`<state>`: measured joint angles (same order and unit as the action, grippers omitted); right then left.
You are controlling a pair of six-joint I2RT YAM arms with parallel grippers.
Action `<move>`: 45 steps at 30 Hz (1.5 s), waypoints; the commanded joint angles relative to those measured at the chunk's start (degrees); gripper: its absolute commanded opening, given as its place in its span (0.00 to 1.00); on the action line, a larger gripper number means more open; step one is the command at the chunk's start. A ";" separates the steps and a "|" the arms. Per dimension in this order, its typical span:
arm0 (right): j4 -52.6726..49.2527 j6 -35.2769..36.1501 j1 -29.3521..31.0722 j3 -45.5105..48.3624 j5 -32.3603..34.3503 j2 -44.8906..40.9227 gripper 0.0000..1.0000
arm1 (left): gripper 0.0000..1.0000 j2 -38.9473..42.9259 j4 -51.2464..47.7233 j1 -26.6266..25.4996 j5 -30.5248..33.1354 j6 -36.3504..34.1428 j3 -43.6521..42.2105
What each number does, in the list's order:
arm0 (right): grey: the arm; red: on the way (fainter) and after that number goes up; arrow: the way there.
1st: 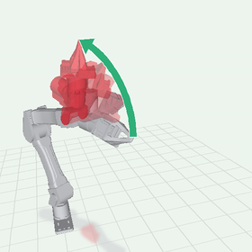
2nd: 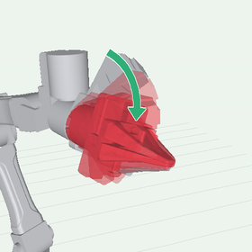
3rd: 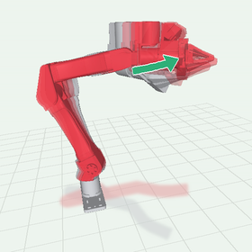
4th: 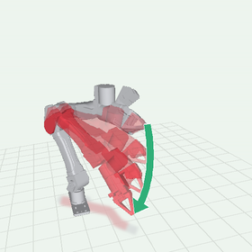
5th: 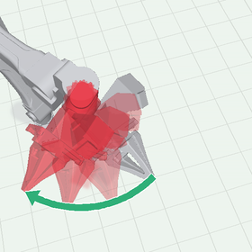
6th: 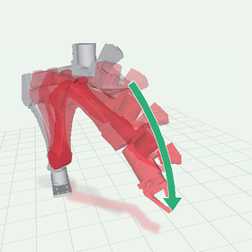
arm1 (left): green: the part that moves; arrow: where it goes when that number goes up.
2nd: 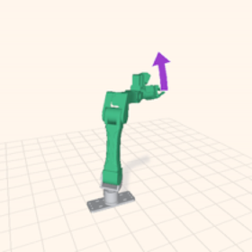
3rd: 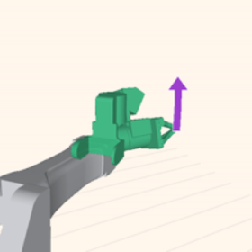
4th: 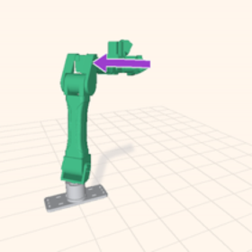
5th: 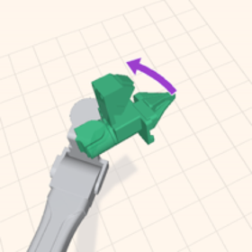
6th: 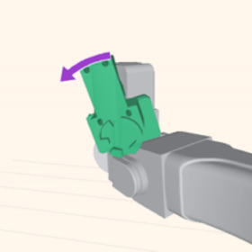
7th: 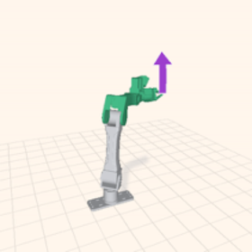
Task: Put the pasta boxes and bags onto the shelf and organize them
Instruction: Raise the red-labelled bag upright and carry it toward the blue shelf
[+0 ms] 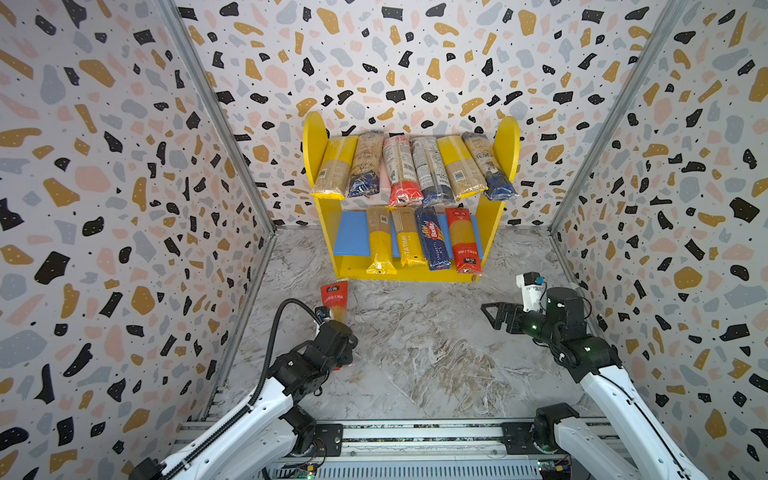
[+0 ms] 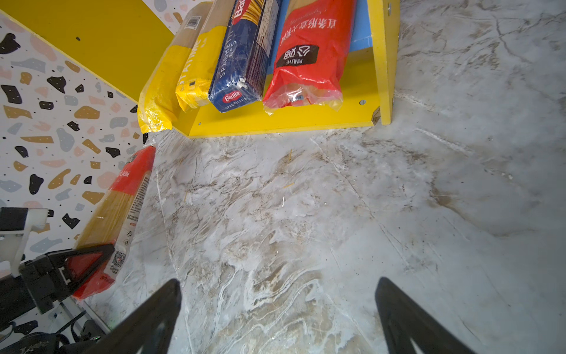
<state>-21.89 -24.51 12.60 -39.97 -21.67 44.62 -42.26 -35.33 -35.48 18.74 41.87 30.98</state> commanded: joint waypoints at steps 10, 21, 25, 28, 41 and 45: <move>0.46 -0.01 -0.10 -1.96 -1.03 -0.85 0.99 | 0.00 3.15 4.73 -0.29 0.10 -4.89 9.69; 0.36 0.10 -0.03 -1.96 -0.91 -1.11 0.99 | 0.00 -2.04 12.30 -0.30 3.80 -10.07 12.97; -0.24 0.45 -0.04 -2.22 -0.73 -1.29 0.99 | 0.00 -6.24 17.67 -0.29 4.06 -12.19 14.54; -0.83 0.74 -0.05 -2.57 -0.23 -1.57 0.99 | 0.00 -9.95 20.65 -0.29 4.84 -14.17 16.13; -2.27 1.29 -0.10 -3.00 0.74 -1.96 0.99 | 0.00 -22.92 25.89 -0.02 13.55 -23.69 25.08; -3.23 1.54 -0.12 -3.52 1.64 -2.19 0.99 | 0.00 -27.28 27.51 0.65 13.78 -26.13 28.50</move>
<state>-23.03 -23.90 12.60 -40.60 -21.15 43.51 -69.06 -20.03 -35.31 27.86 19.66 54.43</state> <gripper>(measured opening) 0.990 0.230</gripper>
